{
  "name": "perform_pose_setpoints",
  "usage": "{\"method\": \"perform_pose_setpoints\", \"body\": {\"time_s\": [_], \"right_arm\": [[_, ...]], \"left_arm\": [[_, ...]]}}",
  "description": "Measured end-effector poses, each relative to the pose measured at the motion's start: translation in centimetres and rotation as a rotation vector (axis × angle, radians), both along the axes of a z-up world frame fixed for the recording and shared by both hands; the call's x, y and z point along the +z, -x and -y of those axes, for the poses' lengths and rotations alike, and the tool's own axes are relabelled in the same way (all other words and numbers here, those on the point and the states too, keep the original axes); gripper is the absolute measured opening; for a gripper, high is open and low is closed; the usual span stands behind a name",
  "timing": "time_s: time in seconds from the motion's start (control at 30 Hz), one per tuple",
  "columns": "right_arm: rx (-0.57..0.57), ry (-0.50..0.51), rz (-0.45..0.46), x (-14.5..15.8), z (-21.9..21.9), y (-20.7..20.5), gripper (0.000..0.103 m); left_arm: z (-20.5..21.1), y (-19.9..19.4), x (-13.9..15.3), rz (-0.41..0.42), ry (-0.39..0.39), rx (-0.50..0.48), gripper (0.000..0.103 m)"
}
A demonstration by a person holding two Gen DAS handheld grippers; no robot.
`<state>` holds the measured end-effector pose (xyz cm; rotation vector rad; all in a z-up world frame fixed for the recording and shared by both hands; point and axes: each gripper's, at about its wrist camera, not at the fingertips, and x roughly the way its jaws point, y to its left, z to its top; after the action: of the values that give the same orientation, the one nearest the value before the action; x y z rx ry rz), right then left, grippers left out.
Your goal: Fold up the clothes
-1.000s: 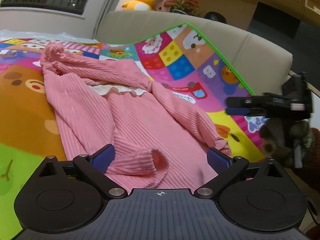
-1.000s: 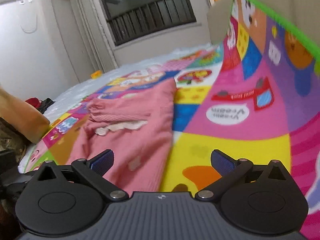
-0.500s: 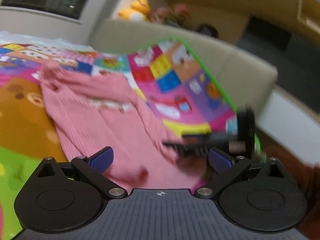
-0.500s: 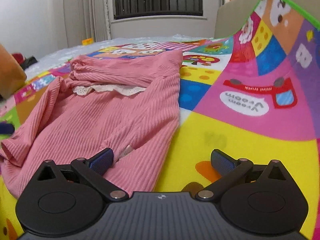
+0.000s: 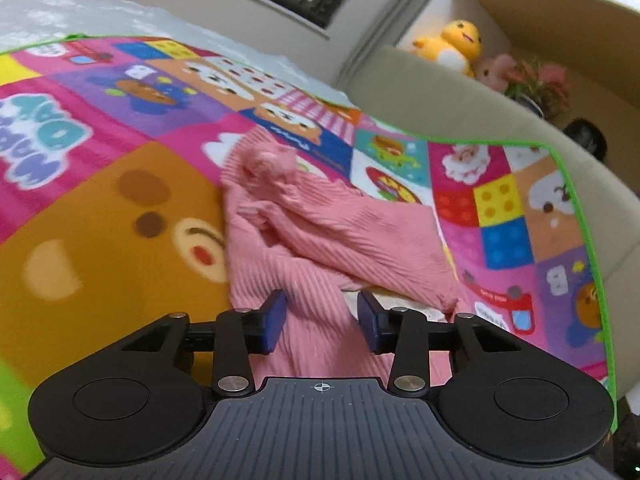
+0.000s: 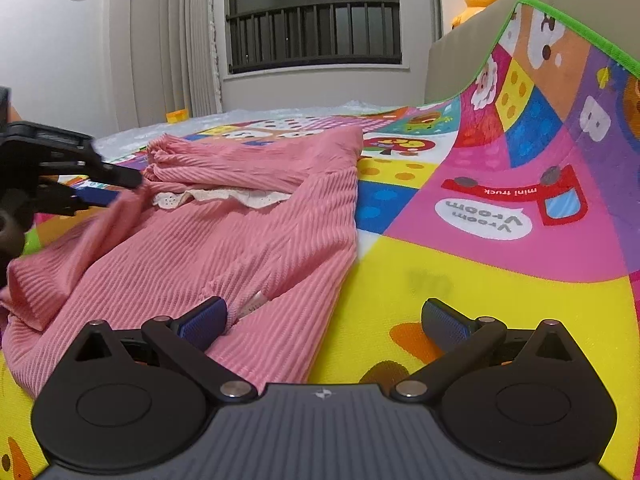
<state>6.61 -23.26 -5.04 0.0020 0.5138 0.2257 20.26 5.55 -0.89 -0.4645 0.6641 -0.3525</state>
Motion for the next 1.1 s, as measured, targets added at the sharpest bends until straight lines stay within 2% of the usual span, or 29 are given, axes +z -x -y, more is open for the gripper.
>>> {"method": "perform_pose_setpoints", "body": {"time_s": [0.1,0.17,0.23,0.27,0.33,0.43,0.63,0.7,0.8,0.87,0.93,1.03,1.1], "right_arm": [[0.001,-0.012,0.007,-0.1,0.1,0.1,0.103],[0.002,-0.017,0.009,-0.1,0.2,0.1,0.103],[0.002,-0.018,0.009,-0.1,0.1,0.1,0.103],[0.002,-0.019,0.008,-0.1,0.1,0.1,0.103],[0.003,-0.024,0.004,-0.1,0.2,0.0,0.103],[0.006,-0.034,-0.003,-0.2,0.4,-0.1,0.103],[0.003,-0.029,-0.009,-0.2,0.2,-0.1,0.103],[0.002,-0.027,-0.012,-0.2,0.2,-0.1,0.103],[0.006,-0.034,-0.036,0.0,0.4,-0.4,0.103],[0.016,-0.045,-0.072,0.3,0.7,-0.7,0.103],[0.047,-0.044,-0.118,0.8,1.0,-0.9,0.103],[0.125,-0.050,-0.176,2.2,2.2,-0.4,0.103],[0.119,-0.098,-0.152,3.3,3.7,1.2,0.103]], "left_arm": [[1.8,-0.2,0.1,0.032,-0.034,-0.077,0.042],[3.1,0.1,0.0,0.045,-0.102,-0.128,0.043],[3.8,0.4,-0.5,0.022,-0.177,-0.143,0.043],[3.7,1.0,-0.7,0.023,-0.187,-0.142,0.043],[3.4,2.2,-0.8,0.029,-0.192,-0.142,0.045],[2.7,4.8,-0.2,0.045,-0.184,-0.143,0.054],[0.0,9.5,0.9,0.058,-0.115,-0.110,0.056],[0.3,10.5,0.5,0.035,-0.167,-0.114,0.055],[1.8,12.5,-0.2,0.050,-0.294,-0.138,0.055],[2.5,14.1,-0.3,0.067,-0.342,-0.160,0.057],[2.6,15.3,-0.4,0.059,-0.328,-0.182,0.059],[2.7,17.1,-0.3,0.072,-0.354,-0.205,0.061],[2.1,17.7,-0.1,0.072,-0.312,-0.220,0.066]]}}
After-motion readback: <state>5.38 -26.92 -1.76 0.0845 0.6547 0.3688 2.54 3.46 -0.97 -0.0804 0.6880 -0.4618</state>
